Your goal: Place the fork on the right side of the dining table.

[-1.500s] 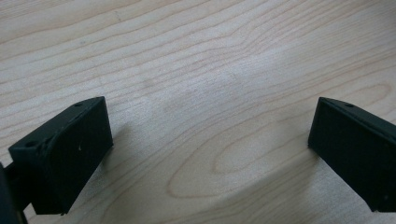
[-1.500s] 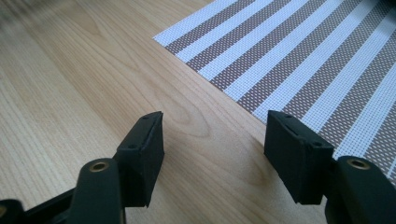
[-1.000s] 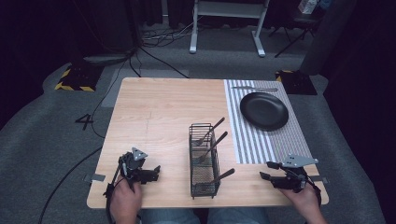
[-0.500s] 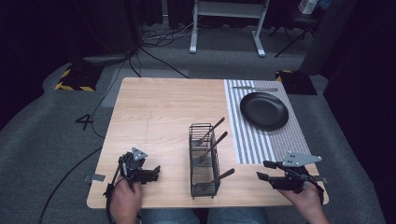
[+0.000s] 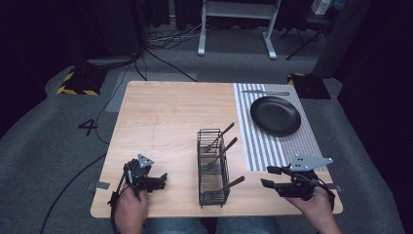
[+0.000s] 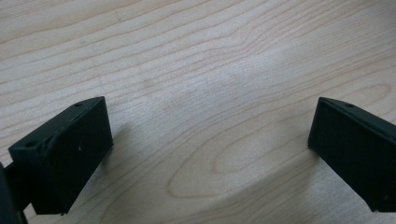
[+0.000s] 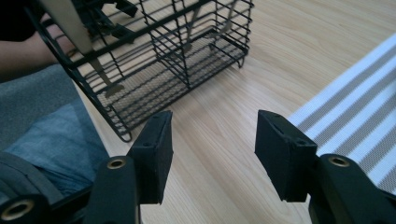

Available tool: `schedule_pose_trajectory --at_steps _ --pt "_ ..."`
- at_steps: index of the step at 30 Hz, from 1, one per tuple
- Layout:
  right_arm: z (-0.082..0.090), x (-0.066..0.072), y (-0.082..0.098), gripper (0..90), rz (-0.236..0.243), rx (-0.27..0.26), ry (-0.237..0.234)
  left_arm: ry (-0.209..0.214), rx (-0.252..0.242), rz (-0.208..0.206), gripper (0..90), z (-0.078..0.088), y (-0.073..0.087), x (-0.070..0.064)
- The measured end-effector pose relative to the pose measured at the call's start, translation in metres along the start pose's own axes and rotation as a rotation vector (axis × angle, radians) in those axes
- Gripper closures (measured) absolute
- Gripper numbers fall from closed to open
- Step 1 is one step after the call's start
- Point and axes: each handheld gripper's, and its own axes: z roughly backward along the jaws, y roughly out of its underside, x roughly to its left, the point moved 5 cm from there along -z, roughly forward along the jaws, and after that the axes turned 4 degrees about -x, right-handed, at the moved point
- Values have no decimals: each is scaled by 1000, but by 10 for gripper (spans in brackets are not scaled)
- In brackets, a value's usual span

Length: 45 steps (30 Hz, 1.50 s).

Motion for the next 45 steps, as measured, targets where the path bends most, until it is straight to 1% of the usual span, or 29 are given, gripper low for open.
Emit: schedule_pose_trajectory --at_steps 2,3,4,6,8,10,11,12,16,18,19,22,23,24,25,26,30,32,34,35,36,37,39,40,41,43,45 --pt "-2 7 -8 463 18 1 -16 0 0 0 0 0 0 0" --pt "-2 7 -8 463 18 1 -16 0 0 0 0 0 0 0" --pt "-2 11 -12 463 27 -1 -29 0 0 0 0 0 0 0" --pt "-2 13 -14 463 29 -2 -34 0 0 0 0 0 0 0" --pt "-3 19 -20 463 36 -7 -55 0 0 0 0 0 0 0" --pt "-3 21 -22 463 40 -9 -62 0 0 0 0 0 0 0" --pt "-3 23 -23 463 43 -11 -67 0 0 0 0 0 0 0" --pt "-2 28 -27 463 53 -16 -81 0 0 0 0 0 0 0" --pt "-1 35 -30 463 68 -23 -89 0 0 0 0 0 0 0" --pt "-2 40 -33 465 72 -24 -104 0 0 0 0 0 0 0" --pt "-2 40 -33 465 72 -24 -104 0 0 0 0 0 0 0" --pt "-4 46 -37 471 73 -25 -128 0 0 0 0 0 0 0" --pt "-4 46 -37 471 73 -25 -128 0 0 0 0 0 0 0" --pt "-6 48 -39 475 71 -28 -141 0 0 0 0 0 0 0" --pt "-6 48 -39 475 71 -28 -141 0 0 0 0 0 0 0" --pt "-8 50 -40 479 70 -27 -152 1 1 1 0 0 0 0" --pt "-12 53 -42 489 69 -23 -160 2 1 2 0 0 0 0" --pt "-16 55 -43 506 68 -22 -176 0 0 0 0 0 0 0" --pt "-17 55 -44 513 66 -21 -180 0 0 0 0 0 0 0" --pt "-20 54 -44 530 56 -20 -187 0 0 0 0 0 0 0" --pt "-20 54 -44 530 56 -20 -187 0 0 0 0 0 0 0" --pt "-22 54 -45 549 44 -21 -201 0 0 0 0 0 0 0" --pt "-23 54 -45 561 39 -21 -207 0 0 0 0 0 0 0" --pt "-26 54 -46 584 28 -20 -223 -1 0 0 0 0 0 0" --pt "-26 54 -46 584 28 -20 -223 -1 0 0 0 0 0 0" --pt "-28 55 -47 614 25 -19 -235 0 0 0 0 0 0 0" --pt "-30 56 -49 645 22 -14 -234 1 1 1 0 0 0 0"
